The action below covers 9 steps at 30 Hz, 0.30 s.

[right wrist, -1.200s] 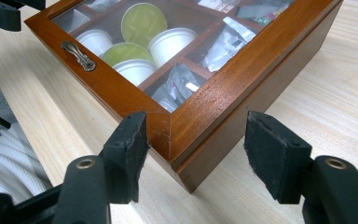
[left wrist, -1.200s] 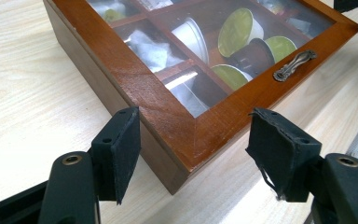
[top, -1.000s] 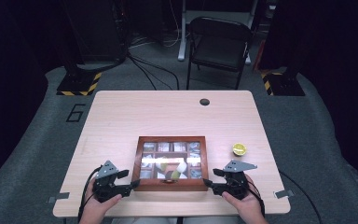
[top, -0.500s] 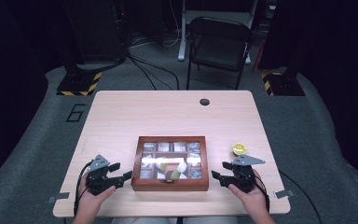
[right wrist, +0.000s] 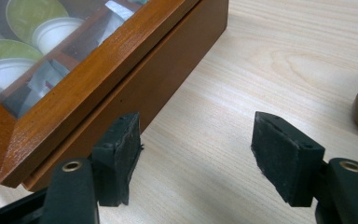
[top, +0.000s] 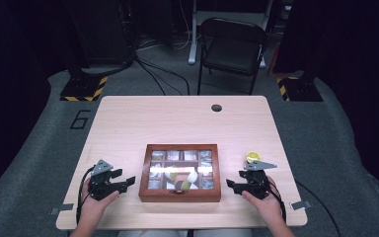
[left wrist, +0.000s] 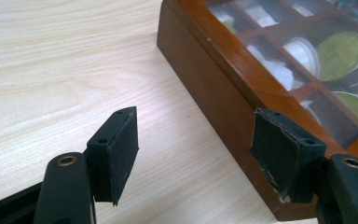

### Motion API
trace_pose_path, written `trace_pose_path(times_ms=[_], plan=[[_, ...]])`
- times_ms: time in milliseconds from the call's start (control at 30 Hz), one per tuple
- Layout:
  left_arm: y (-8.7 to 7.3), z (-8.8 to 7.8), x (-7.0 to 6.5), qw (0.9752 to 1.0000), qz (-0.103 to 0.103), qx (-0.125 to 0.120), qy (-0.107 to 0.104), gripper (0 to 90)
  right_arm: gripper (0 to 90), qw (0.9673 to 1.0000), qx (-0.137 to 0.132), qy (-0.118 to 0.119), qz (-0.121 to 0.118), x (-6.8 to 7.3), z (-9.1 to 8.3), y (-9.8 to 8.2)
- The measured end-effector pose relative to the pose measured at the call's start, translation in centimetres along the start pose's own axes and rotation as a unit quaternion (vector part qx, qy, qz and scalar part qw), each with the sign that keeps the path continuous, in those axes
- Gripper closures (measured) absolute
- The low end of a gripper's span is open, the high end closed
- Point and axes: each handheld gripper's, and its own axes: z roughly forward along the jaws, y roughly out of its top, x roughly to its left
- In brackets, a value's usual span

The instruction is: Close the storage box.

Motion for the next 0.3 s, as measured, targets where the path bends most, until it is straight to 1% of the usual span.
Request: trace_pose_path(times_ms=[100, 167, 300], plan=[[0.0, 0.05, 0.27, 1.0, -0.007, 0.002, -0.005, 31.9, 31.5, 1.0, 0.006, 0.005, -0.004, -0.05, 0.19, -0.01], [0.02, 0.05, 0.35, 1.0, -0.006, 0.004, -0.006, 31.6, 30.6, 0.9999, 0.009, 0.003, -0.01, -0.03, 0.21, 0.01], [0.04, 0.06, 0.42, 1.0, -0.005, 0.004, -0.006, 30.9, 29.5, 0.9999, 0.013, 0.004, -0.008, 0.09, 0.27, 0.06]])
